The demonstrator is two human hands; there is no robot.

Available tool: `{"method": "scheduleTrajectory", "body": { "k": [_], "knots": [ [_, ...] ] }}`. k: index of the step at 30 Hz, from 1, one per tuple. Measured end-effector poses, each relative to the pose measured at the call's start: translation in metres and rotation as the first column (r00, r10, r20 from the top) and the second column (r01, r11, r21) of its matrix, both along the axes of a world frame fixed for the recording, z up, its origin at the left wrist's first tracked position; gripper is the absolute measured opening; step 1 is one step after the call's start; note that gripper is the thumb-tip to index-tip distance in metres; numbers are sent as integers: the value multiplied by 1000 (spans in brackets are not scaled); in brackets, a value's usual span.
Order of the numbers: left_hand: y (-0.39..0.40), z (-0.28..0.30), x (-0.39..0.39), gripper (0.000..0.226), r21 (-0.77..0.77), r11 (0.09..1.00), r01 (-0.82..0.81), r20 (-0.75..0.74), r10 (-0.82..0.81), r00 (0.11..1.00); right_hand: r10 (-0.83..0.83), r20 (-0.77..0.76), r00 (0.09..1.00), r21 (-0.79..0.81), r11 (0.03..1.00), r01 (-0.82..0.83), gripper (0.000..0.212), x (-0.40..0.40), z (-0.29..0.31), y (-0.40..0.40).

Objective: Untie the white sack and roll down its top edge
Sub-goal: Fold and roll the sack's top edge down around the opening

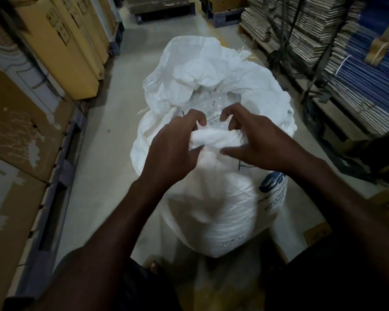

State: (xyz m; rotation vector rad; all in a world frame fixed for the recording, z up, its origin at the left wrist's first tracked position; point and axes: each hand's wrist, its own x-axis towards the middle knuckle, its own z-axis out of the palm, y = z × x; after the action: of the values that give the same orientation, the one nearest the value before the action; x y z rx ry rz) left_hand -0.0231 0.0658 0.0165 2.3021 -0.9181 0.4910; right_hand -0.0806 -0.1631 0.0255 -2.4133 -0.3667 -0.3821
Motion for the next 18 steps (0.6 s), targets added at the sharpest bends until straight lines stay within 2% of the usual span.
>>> {"method": "scheduleTrajectory", "body": {
  "k": [2, 4, 8, 9, 11, 13, 14, 16, 18],
  "knots": [
    [-7, 0, -2, 25, 13, 993, -117, 207, 112, 972, -78, 171, 982, -82, 992, 93, 35, 1, 3, 10],
    [-12, -3, -4, 18, -14, 985, -170, 329, 165, 930, -92, 344, 935, -181, 970, 162, 27, -1, 4, 21],
    [-10, -10, 4, 26, -51, 965, -258, 330, 260, 907, -130, 533, 836, -280, 906, 319, 17, -3, -9, 39],
    [-6, -13, 9, 30, -11, 976, -217, 295, 211, 932, -138, 551, 823, -293, 892, 345, 18, -2, -13, 41],
    [7, -20, 16, 38, 97, 995, -18, 150, 3, 989, -149, 564, 812, -322, 866, 382, 21, 1, -21, 36],
    [20, -28, 17, 50, 180, 971, 155, 9, -159, 987, -139, 563, 814, -353, 851, 389, 25, 1, -30, 30],
    [24, -32, 18, 49, 192, 963, 190, -1, -193, 981, -122, 559, 820, -370, 849, 378, 25, 1, -34, 28],
    [26, -39, 17, 37, 206, 968, 142, 61, -157, 986, -77, 535, 841, -406, 850, 336, 24, 1, -41, 30],
    [22, -47, 14, 33, 254, 967, -5, 133, -30, 991, -25, 462, 887, -441, 861, 254, 22, 1, -48, 35]
  ]
}}
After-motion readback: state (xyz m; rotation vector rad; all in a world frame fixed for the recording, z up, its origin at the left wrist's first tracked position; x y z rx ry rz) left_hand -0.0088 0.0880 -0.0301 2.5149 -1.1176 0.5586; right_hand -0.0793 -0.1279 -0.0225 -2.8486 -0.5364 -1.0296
